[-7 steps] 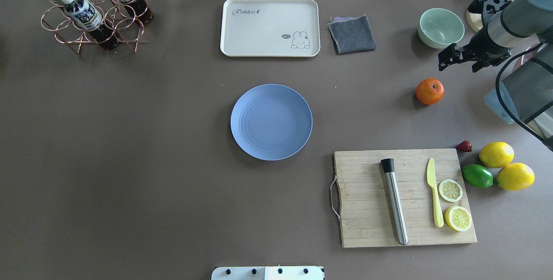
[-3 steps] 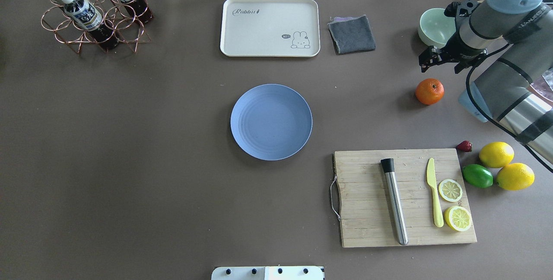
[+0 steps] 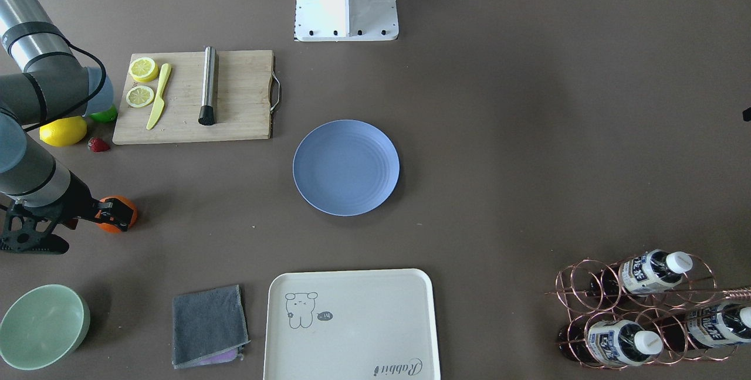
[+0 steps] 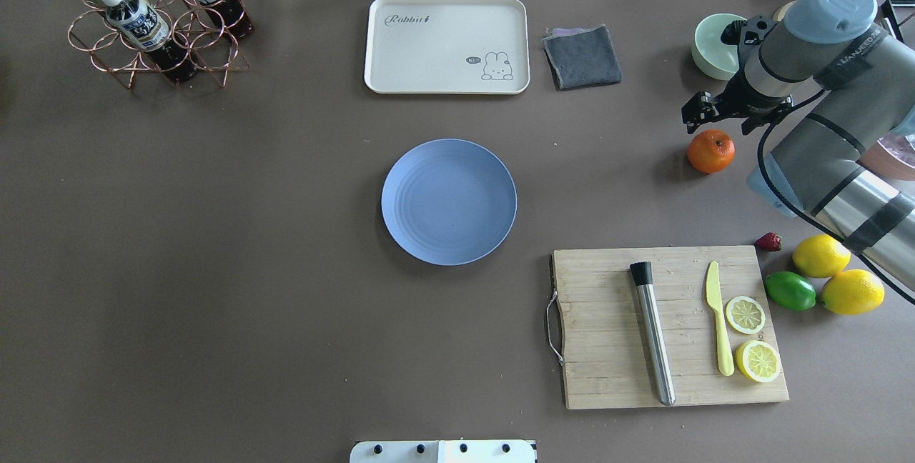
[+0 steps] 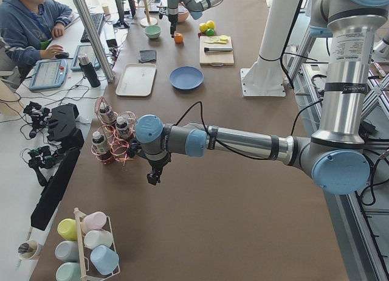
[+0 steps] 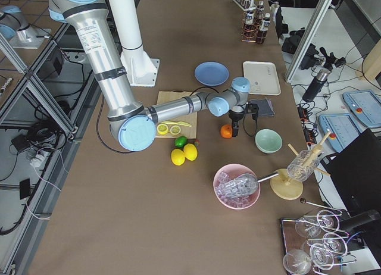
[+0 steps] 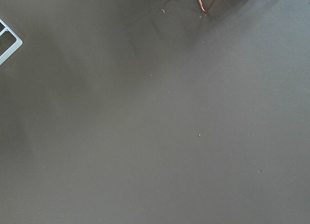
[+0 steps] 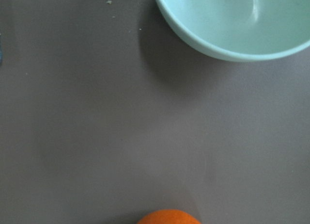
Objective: Pick orange to plate
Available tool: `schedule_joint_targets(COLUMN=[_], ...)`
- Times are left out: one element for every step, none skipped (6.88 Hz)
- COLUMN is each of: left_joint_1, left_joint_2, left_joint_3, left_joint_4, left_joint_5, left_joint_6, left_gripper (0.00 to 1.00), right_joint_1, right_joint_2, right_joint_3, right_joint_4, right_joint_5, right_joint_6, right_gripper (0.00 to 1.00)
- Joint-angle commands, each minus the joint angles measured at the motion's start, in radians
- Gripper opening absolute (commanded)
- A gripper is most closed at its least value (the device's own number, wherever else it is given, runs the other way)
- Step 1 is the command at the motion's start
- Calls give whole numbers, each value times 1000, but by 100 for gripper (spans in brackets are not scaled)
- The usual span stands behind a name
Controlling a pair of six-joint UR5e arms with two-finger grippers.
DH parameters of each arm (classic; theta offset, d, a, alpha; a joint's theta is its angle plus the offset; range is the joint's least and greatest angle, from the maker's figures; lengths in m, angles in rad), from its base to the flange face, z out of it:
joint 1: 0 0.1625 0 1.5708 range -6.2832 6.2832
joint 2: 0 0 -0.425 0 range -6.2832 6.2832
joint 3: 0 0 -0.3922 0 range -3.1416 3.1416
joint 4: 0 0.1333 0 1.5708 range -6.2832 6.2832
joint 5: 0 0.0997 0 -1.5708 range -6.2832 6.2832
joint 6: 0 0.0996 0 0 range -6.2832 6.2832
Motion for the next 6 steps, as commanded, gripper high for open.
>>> schedule_joint_targets(left_joint_1=[0, 0, 0, 0, 0, 0], left_joint_2=[3, 3, 3, 3, 3, 3], left_joint_3=[0, 2, 2, 0, 0, 0], left_joint_4=[0, 0, 0, 0, 0, 0], left_joint_5=[0, 0, 0, 0, 0, 0], left_joint_6=[1, -1, 1, -1, -1, -1], left_gripper=[98, 98, 98, 98, 98, 98], right_joint_1=[-25, -33, -37, -42, -45, -47], right_joint_2=[-13, -16, -23, -29, -37, -43], right_joint_3=[-4, -4, -4, -4, -3, 10], right_joint_4=[43, 47, 50, 50, 52, 52], right_joint_5=[-1, -3, -12, -15, -24, -29], right_joint_6=[27, 33, 33, 31, 31, 51], right_gripper=[100, 100, 100, 99, 95, 53])
